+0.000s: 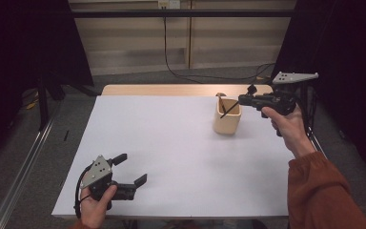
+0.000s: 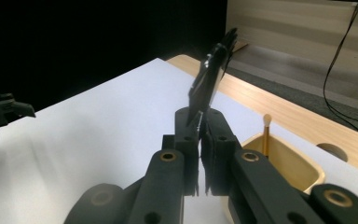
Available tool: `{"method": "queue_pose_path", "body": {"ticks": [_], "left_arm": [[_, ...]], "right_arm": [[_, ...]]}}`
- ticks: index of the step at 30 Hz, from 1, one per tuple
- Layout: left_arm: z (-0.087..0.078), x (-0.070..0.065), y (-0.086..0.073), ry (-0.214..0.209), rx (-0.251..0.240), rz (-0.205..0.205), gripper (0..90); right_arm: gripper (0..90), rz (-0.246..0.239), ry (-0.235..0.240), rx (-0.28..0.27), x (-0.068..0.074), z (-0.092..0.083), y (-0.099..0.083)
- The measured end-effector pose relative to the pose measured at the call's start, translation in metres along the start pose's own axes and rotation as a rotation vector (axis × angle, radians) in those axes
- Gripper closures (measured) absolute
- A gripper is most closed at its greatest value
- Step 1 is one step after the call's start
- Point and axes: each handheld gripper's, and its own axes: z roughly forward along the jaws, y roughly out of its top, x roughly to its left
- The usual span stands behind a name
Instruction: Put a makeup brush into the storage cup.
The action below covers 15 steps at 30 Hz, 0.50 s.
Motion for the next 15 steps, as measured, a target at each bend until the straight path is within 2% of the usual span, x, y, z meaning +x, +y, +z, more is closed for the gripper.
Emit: {"method": "queue_pose_path", "body": {"ticks": [15], "left_arm": [[-0.002, 0.001, 0.001, 0.004, -0.007, 0.018, 2.5]], "right_arm": [[85.0, -0.001, -0.056, -0.01, -0.011, -0.004, 0.018]]}}
